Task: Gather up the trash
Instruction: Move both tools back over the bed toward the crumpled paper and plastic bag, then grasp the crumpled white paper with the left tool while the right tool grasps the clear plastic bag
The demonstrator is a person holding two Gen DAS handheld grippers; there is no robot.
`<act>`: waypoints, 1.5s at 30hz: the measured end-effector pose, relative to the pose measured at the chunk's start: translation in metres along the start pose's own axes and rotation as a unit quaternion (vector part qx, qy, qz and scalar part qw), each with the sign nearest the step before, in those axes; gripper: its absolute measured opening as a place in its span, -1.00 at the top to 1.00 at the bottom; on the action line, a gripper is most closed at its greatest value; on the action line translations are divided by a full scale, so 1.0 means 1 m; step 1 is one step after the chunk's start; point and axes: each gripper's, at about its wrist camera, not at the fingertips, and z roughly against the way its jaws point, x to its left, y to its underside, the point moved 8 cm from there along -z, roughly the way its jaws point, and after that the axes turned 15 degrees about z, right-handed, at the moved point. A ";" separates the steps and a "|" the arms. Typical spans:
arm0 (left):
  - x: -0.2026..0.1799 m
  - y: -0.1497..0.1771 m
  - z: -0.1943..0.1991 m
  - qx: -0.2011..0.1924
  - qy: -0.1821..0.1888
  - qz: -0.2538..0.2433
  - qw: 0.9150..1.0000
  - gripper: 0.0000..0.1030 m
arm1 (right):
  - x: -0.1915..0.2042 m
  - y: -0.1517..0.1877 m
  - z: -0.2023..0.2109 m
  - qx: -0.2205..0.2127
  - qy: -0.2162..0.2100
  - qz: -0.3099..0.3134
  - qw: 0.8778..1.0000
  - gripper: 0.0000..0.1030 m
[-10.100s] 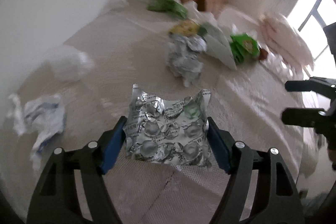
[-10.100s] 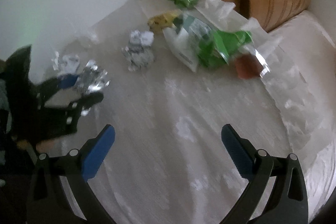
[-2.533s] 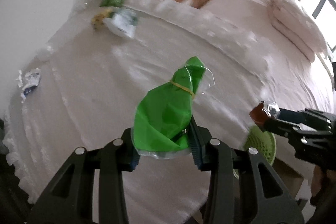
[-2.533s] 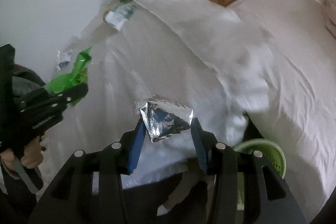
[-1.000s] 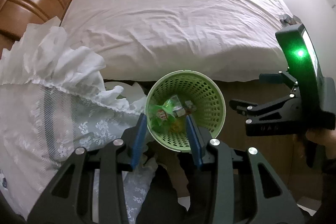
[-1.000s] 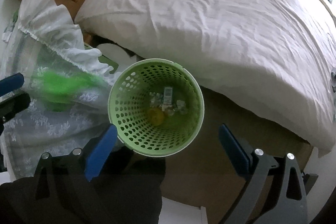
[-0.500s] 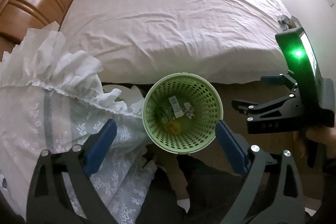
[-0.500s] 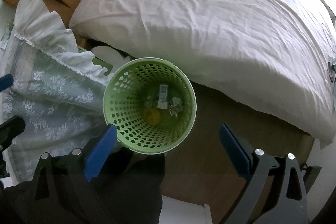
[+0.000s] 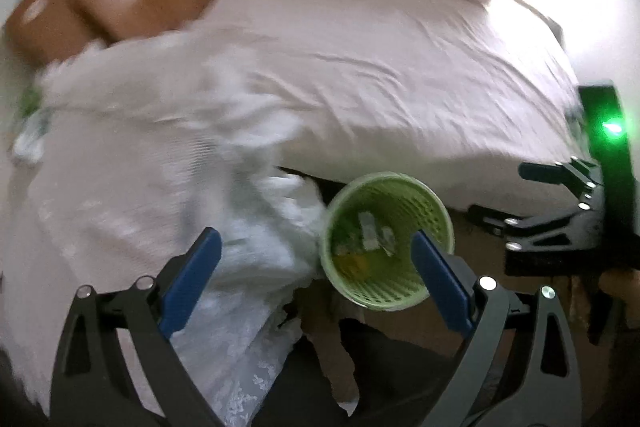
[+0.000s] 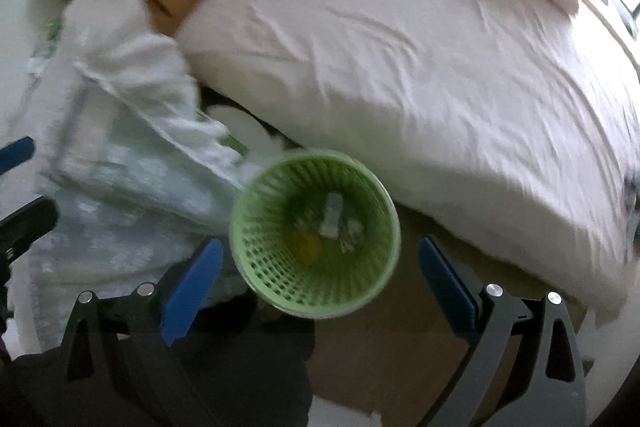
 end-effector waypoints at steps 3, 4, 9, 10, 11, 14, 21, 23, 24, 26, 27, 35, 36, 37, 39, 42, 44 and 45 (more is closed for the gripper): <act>0.064 -0.005 0.027 -0.038 -0.039 0.064 0.996 -0.78 | 0.050 -0.043 0.016 -0.034 -0.024 0.058 0.997 -0.95; 0.081 -0.004 0.032 -0.045 -0.049 0.080 0.995 -0.79 | 0.060 -0.050 0.018 -0.038 -0.031 0.070 0.996 -0.95; 0.190 0.013 0.060 -0.073 -0.112 0.183 0.974 -0.80 | 0.150 -0.106 0.017 -0.053 -0.073 0.156 0.984 -0.95; 0.210 0.019 0.063 -0.076 -0.123 0.203 0.968 -0.80 | 0.163 -0.112 0.017 -0.053 -0.077 0.166 0.982 -0.95; 0.229 0.025 0.067 -0.078 -0.132 0.220 0.963 -0.80 | 0.177 -0.119 0.016 -0.054 -0.083 0.177 0.979 -0.95; 0.289 0.045 0.076 -0.079 -0.153 0.279 0.945 -0.80 | 0.231 -0.142 0.011 -0.051 -0.107 0.218 0.969 -0.95; 0.416 0.069 0.086 -0.081 -0.211 0.357 0.906 -0.80 | 0.349 -0.202 -0.005 -0.044 -0.129 0.306 0.942 -0.95; 0.452 0.064 0.085 -0.086 -0.230 0.360 0.900 -0.80 | 0.381 -0.217 -0.012 -0.039 -0.136 0.322 0.936 -0.95; 0.462 0.063 0.085 -0.087 -0.237 0.362 0.897 -0.80 | 0.402 -0.230 -0.018 -0.036 -0.138 0.333 0.932 -0.95; 0.494 0.056 0.083 -0.094 -0.246 0.366 0.893 -0.80 | 0.425 -0.238 -0.020 -0.035 -0.138 0.345 0.928 -0.95; 0.514 0.049 0.079 -0.099 -0.252 0.368 0.890 -0.80 | 0.436 -0.245 -0.023 -0.034 -0.138 0.351 0.925 -0.95; 0.597 0.004 0.042 -0.099 -0.246 0.340 0.902 -0.82 | 0.518 -0.290 -0.055 -0.022 -0.132 0.390 0.911 -0.95; 0.606 0.000 0.032 -0.089 -0.243 0.344 0.903 -0.82 | 0.522 -0.293 -0.057 -0.021 -0.133 0.391 0.911 -0.95; 0.609 -0.003 0.028 -0.084 -0.239 0.347 0.903 -0.82 | 0.528 -0.296 -0.059 -0.019 -0.134 0.392 0.910 -0.95; 0.617 -0.006 0.018 -0.077 -0.218 0.367 0.901 -0.82 | 0.538 -0.301 -0.062 -0.019 -0.134 0.394 0.909 -0.95; 0.620 -0.010 0.016 -0.086 -0.189 0.393 0.896 -0.73 | 0.548 -0.308 -0.065 -0.019 -0.135 0.394 0.909 -0.95; 0.619 -0.011 0.015 -0.085 -0.175 0.405 0.893 -0.43 | 0.554 -0.311 -0.067 -0.018 -0.137 0.395 0.908 -0.95; 0.619 -0.011 0.013 -0.080 -0.173 0.407 0.893 -0.35 | 0.558 -0.313 -0.068 -0.018 -0.138 0.397 0.907 -0.95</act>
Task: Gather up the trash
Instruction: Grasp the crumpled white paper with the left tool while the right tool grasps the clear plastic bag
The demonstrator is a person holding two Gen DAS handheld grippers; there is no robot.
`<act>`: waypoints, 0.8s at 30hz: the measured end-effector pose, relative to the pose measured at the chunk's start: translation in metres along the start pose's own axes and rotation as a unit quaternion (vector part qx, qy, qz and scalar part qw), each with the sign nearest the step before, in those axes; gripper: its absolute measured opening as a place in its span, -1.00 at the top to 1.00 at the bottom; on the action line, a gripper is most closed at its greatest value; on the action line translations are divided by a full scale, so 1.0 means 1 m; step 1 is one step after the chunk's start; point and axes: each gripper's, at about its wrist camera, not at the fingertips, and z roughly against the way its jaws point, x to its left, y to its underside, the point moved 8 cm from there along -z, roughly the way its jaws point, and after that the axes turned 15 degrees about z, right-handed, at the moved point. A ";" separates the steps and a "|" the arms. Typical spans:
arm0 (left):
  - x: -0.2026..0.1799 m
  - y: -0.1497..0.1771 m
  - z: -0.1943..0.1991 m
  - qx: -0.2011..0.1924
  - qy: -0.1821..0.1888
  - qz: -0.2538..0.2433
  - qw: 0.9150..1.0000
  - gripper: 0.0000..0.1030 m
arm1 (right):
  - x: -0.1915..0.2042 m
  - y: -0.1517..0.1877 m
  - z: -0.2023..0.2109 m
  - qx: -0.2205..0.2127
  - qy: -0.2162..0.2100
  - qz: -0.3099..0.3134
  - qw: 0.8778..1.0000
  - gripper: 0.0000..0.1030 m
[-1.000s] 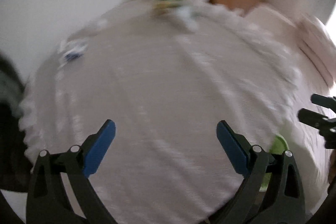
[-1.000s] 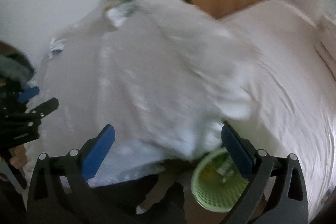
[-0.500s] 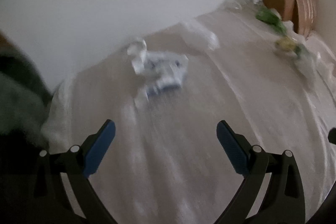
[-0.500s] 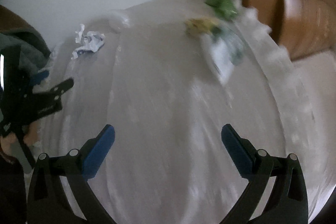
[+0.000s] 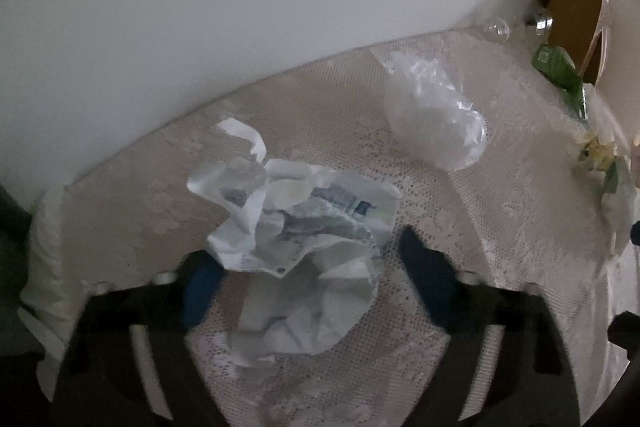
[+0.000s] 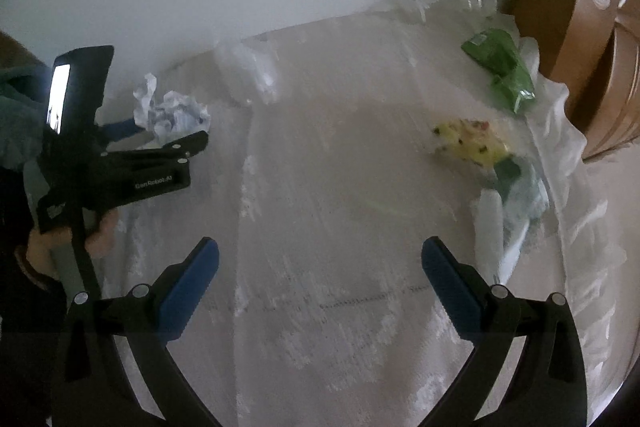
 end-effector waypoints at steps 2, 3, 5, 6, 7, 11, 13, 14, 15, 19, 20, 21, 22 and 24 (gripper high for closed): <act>0.000 -0.001 0.000 0.001 0.007 0.007 1.000 -0.29 | 0.001 -0.008 -0.003 0.000 0.000 0.005 1.000 -0.95; 0.000 -0.001 0.001 0.001 0.005 0.009 1.000 -0.27 | 0.001 -0.011 -0.005 0.000 0.000 0.007 1.000 -0.95; 0.000 0.000 0.003 0.003 0.010 0.015 1.000 -0.14 | 0.002 -0.023 -0.011 -0.002 -0.002 0.015 1.000 -0.95; 0.001 -0.001 0.006 0.003 0.014 0.020 1.000 -0.12 | 0.003 -0.027 -0.014 -0.002 -0.004 0.018 1.000 -0.95; 0.003 -0.001 0.008 0.003 0.015 0.024 1.000 -0.12 | 0.004 -0.034 -0.018 -0.001 -0.005 0.020 1.000 -0.95; 0.014 -0.003 0.024 -0.008 0.016 0.043 0.999 -0.11 | 0.009 -0.070 -0.036 -0.006 -0.011 0.033 0.999 -0.95; 0.025 -0.003 0.031 -0.009 0.013 0.051 0.999 -0.12 | 0.015 -0.090 -0.051 -0.003 -0.012 0.043 0.999 -0.95; 0.031 -0.003 0.034 -0.009 0.009 0.056 0.998 -0.12 | 0.017 -0.095 -0.055 0.001 -0.010 0.046 0.999 -0.95; 0.035 -0.002 0.036 -0.006 0.003 0.059 0.998 -0.12 | 0.019 -0.101 -0.061 0.005 -0.009 0.049 0.999 -0.95; 0.039 0.001 0.037 0.002 -0.023 0.063 0.998 -0.12 | 0.026 -0.124 -0.087 0.033 -0.004 0.043 0.999 -0.87; 0.040 0.002 0.037 0.004 -0.022 0.066 0.998 -0.12 | 0.027 -0.126 -0.091 0.039 -0.004 0.042 0.998 -0.81; 0.041 0.003 0.038 0.007 -0.019 0.073 0.997 -0.12 | 0.027 -0.127 -0.096 0.048 -0.004 0.040 0.998 -0.65; 0.039 0.002 0.036 0.010 -0.019 0.076 0.997 -0.12 | 0.028 -0.128 -0.099 0.052 -0.005 0.039 0.998 -0.40; 0.040 0.006 0.040 0.010 -0.021 0.079 0.997 -0.12 | 0.029 -0.126 -0.101 0.061 -0.007 0.037 0.997 0.01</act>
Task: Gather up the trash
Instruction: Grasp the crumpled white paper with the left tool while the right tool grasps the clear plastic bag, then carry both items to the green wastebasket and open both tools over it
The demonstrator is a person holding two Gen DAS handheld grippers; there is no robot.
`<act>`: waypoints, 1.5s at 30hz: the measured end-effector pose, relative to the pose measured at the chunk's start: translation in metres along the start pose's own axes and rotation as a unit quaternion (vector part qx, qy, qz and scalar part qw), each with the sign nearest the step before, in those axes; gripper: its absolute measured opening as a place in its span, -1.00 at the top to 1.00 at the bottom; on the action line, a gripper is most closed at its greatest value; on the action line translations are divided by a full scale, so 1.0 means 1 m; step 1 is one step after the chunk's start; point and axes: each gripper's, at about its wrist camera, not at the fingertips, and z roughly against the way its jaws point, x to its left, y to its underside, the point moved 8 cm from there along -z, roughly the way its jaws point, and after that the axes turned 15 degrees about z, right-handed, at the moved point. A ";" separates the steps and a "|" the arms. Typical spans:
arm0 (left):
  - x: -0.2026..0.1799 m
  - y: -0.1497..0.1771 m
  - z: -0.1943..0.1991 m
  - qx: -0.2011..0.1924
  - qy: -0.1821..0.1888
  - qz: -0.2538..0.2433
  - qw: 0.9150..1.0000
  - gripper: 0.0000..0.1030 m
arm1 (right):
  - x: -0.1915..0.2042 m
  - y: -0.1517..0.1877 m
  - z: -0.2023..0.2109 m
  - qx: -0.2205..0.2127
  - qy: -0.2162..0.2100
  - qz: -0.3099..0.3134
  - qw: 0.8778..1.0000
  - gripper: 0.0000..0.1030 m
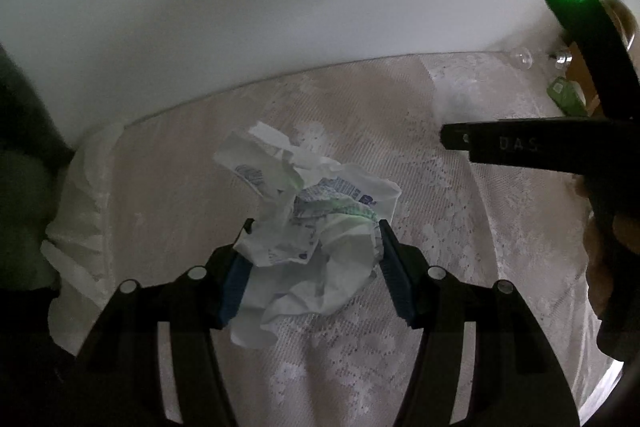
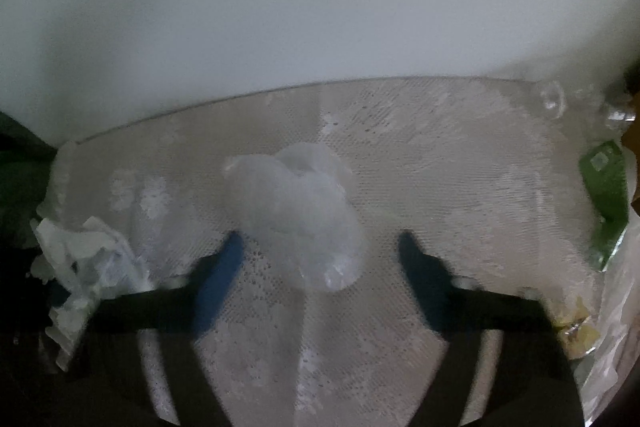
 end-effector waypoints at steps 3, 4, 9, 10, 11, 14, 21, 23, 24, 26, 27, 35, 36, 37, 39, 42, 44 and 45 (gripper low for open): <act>0.002 0.007 0.009 -0.004 0.000 0.000 1.000 -0.12 | 0.003 0.010 0.013 -0.012 0.002 0.004 1.000 0.16; 0.006 0.012 0.014 -0.003 0.000 0.001 1.000 -0.12 | 0.005 0.019 0.023 -0.017 0.007 0.009 1.000 0.18; 0.004 0.059 0.036 0.008 0.005 -0.007 1.000 -0.11 | 0.012 0.072 0.062 -0.040 0.007 0.008 0.999 0.18; 0.002 0.068 0.041 0.010 0.007 -0.009 1.000 -0.12 | 0.014 0.085 0.067 -0.042 0.001 0.004 0.999 0.18; -0.001 0.080 0.046 0.013 0.010 -0.012 1.000 -0.12 | 0.014 0.106 0.076 -0.046 -0.009 -0.007 0.999 0.18; -0.012 0.112 0.059 0.022 0.020 -0.025 0.999 -0.12 | 0.017 0.162 0.095 -0.047 -0.019 -0.026 0.998 0.18; -0.063 0.194 0.096 0.033 0.041 -0.106 0.993 -0.12 | 0.008 0.293 0.142 -0.058 -0.002 -0.075 0.995 0.17; -0.079 0.212 0.106 0.034 0.049 -0.127 0.990 -0.12 | -0.003 0.337 0.157 -0.062 0.009 -0.099 0.993 0.17; -0.089 0.221 0.110 0.034 0.054 -0.141 0.988 -0.12 | 0.001 0.353 0.162 -0.064 0.010 -0.107 0.992 0.17; -0.110 0.241 0.123 0.032 0.066 -0.168 0.983 -0.12 | -0.009 0.391 0.171 -0.068 0.014 -0.135 0.988 0.18; -0.119 0.251 0.129 0.032 0.073 -0.179 0.981 -0.12 | -0.017 0.417 0.178 -0.069 0.020 -0.154 0.985 0.17; -0.186 0.331 0.159 0.055 0.123 -0.278 0.951 -0.12 | -0.059 0.580 0.200 -0.030 0.079 -0.273 0.958 0.18; -0.198 0.344 0.161 0.059 0.126 -0.298 0.944 -0.12 | -0.065 0.602 0.201 -0.027 0.081 -0.294 0.952 0.17; -0.205 0.351 0.162 0.060 0.127 -0.307 0.941 -0.12 | -0.067 0.614 0.201 -0.026 0.082 -0.307 0.948 0.17; -0.221 0.367 0.164 0.062 0.131 -0.329 0.933 -0.12 | -0.072 0.644 0.202 -0.027 0.082 -0.335 0.938 0.17; -0.240 0.389 0.168 0.068 0.138 -0.357 0.921 -0.12 | -0.075 0.671 0.203 -0.028 0.082 -0.356 0.930 0.16; -0.247 0.400 0.170 0.068 0.138 -0.374 0.915 -0.12 | -0.076 0.684 0.202 -0.029 0.082 -0.366 0.926 0.15; -0.249 0.407 0.174 0.069 0.139 -0.381 0.912 -0.12 | -0.077 0.693 0.204 -0.029 0.081 -0.368 0.926 0.15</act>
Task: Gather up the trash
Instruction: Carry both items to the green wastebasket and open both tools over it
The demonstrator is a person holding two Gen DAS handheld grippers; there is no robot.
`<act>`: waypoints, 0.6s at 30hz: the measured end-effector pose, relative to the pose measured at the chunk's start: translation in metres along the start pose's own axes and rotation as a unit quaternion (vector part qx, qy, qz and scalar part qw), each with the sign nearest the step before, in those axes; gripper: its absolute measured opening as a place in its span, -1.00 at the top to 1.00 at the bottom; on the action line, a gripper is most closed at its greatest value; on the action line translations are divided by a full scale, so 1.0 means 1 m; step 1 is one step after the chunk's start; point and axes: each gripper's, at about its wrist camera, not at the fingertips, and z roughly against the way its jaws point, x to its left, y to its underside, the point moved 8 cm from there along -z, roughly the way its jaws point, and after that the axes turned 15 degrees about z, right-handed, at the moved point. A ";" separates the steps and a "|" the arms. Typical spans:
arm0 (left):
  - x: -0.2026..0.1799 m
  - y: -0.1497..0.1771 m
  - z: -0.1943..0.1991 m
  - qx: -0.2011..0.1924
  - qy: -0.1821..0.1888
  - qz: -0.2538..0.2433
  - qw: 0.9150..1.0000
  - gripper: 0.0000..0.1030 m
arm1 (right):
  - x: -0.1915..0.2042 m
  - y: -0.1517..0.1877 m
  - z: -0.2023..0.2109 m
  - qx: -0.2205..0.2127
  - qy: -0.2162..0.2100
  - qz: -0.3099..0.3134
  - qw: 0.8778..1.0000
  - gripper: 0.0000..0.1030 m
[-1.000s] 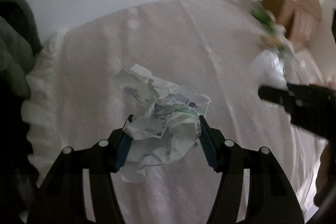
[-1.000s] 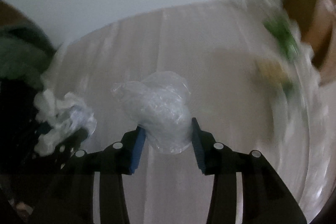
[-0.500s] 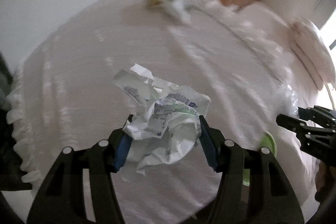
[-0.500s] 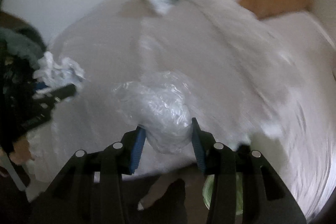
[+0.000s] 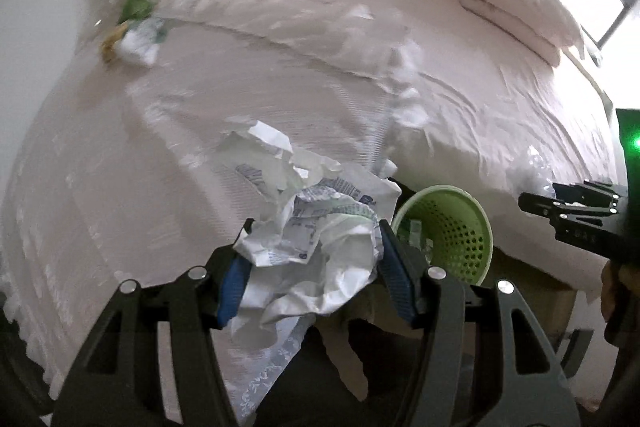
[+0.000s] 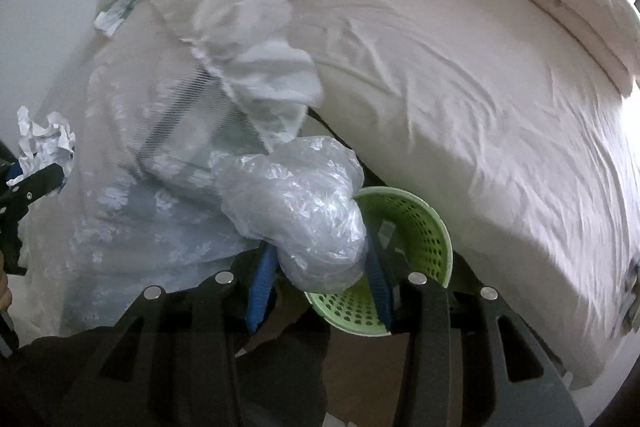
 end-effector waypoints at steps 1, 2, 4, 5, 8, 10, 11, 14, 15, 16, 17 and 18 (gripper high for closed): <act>-0.006 0.002 -0.001 0.001 0.000 -0.006 1.000 -0.12 | -0.001 0.002 0.000 0.000 0.000 -0.002 1.000 0.15; -0.011 0.003 -0.001 0.003 0.000 -0.011 1.000 -0.12 | -0.005 0.006 0.000 0.001 0.000 -0.005 1.000 0.15; -0.021 0.005 -0.005 0.007 0.000 -0.023 1.000 -0.12 | -0.013 0.013 -0.003 0.005 0.000 -0.011 1.000 0.15; -0.024 0.006 -0.005 0.009 -0.001 -0.026 1.000 -0.12 | -0.014 0.015 -0.005 0.006 0.000 -0.013 1.000 0.15; -0.033 0.008 -0.009 0.013 -0.003 -0.038 0.999 -0.12 | -0.023 0.025 -0.012 0.014 -0.001 -0.024 1.000 0.15; -0.040 0.010 -0.011 0.016 -0.002 -0.046 0.999 -0.12 | -0.027 0.031 -0.015 0.019 0.001 -0.029 0.999 0.14; -0.042 0.011 -0.012 0.016 -0.003 -0.050 0.999 -0.12 | -0.030 0.034 -0.018 0.023 0.002 -0.032 0.999 0.12; -0.052 0.013 -0.014 0.018 -0.004 -0.066 0.998 -0.12 | -0.042 0.050 -0.035 0.043 0.018 -0.046 0.998 -0.39; -0.057 0.015 -0.015 0.020 -0.004 -0.072 0.997 -0.12 | -0.044 0.051 -0.038 0.044 0.020 -0.048 0.998 -0.63; -0.059 0.015 -0.016 0.021 -0.003 -0.076 0.997 -0.12 | -0.046 0.055 -0.042 0.046 0.021 -0.053 0.997 -0.73; -0.063 0.016 -0.017 0.023 -0.003 -0.083 0.996 -0.12 | -0.050 0.061 -0.048 0.053 0.019 -0.062 0.997 -0.76; -0.067 0.017 -0.018 0.024 -0.002 -0.088 0.996 -0.12 | -0.052 0.063 -0.050 0.056 0.019 -0.065 0.996 -0.80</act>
